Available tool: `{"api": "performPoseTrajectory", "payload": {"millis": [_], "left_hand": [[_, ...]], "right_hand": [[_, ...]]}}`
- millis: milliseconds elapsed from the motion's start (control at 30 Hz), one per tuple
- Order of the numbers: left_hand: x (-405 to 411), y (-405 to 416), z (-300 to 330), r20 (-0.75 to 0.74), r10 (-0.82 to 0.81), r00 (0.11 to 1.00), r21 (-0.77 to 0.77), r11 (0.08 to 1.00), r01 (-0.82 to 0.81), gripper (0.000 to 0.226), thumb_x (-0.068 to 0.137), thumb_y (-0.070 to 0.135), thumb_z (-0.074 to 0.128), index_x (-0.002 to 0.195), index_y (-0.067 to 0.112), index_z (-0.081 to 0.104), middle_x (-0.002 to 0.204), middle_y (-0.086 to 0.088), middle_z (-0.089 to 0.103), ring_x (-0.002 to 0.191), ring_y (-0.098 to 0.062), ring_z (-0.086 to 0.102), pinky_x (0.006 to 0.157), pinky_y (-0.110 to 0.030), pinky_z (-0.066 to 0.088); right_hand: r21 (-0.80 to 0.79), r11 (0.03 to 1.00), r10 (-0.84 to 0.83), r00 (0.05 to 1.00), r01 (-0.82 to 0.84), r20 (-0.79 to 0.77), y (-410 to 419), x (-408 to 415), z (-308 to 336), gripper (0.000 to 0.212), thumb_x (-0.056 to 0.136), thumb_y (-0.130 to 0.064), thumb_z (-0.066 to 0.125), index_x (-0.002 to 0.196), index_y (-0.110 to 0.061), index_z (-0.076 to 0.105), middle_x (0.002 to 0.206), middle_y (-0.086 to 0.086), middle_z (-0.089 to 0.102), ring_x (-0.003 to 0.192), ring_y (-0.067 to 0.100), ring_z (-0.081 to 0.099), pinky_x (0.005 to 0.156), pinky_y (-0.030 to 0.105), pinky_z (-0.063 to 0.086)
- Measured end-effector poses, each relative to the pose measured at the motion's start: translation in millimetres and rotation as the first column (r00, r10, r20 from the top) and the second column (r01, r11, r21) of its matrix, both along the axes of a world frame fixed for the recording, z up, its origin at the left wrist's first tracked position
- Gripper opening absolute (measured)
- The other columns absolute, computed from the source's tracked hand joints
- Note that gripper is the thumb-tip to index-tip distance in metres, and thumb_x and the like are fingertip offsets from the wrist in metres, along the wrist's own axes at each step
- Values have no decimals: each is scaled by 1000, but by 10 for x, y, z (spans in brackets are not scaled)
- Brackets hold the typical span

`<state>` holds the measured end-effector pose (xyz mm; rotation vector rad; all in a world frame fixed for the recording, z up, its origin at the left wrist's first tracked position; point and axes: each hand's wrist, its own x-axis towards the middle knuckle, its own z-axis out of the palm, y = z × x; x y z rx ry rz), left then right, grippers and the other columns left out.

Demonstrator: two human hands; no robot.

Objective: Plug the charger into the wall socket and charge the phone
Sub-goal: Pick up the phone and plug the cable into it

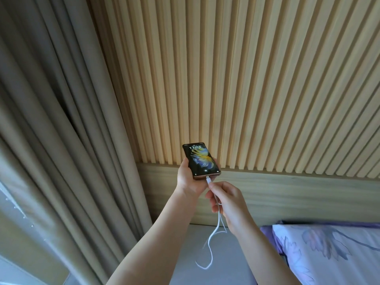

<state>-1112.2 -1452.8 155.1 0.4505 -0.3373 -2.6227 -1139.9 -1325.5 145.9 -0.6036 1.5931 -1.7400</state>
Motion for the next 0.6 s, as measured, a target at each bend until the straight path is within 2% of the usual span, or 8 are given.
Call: {"api": "performPoseTrajectory", "payload": {"millis": [167,367,500,600], "left_hand": [[-7,11,-73,-21,3,1000,-34,999,-4,48,95,38,33,127,8,53,101,-18,60,90,-29,57,91,-47,45],[-14,23,-129,-38,9,999,-46,999,-11,52,97,44,31,128,9,53,102,-19,62,90,-30,59,81,-48,52],[-27,51,-146,-37,-2,999,-98,995,-2,51,96,44,33,122,7,56,102,-18,61,92,-30,58,93,-48,45],[-34,45,-153,-20,-2,1000,-142,990,-1,52,96,45,32,122,7,57,103,-17,62,93,-29,59,90,-46,47]], "right_hand": [[13,1000,-12,1000,11,26,14,-6,-20,20,88,-18,60,74,-5,60,56,-1,64,41,10,48,40,21,40],[53,999,-21,990,13,138,-28,-10,-6,20,86,-16,61,69,-6,60,51,-1,64,39,11,48,38,21,40],[51,999,-24,987,16,162,-33,-21,6,19,88,-14,59,71,-6,60,51,-1,65,40,9,50,38,20,41],[17,1000,-27,988,25,155,-35,-9,-7,20,89,-13,58,71,-5,60,51,-2,66,41,9,51,39,19,42]]}}
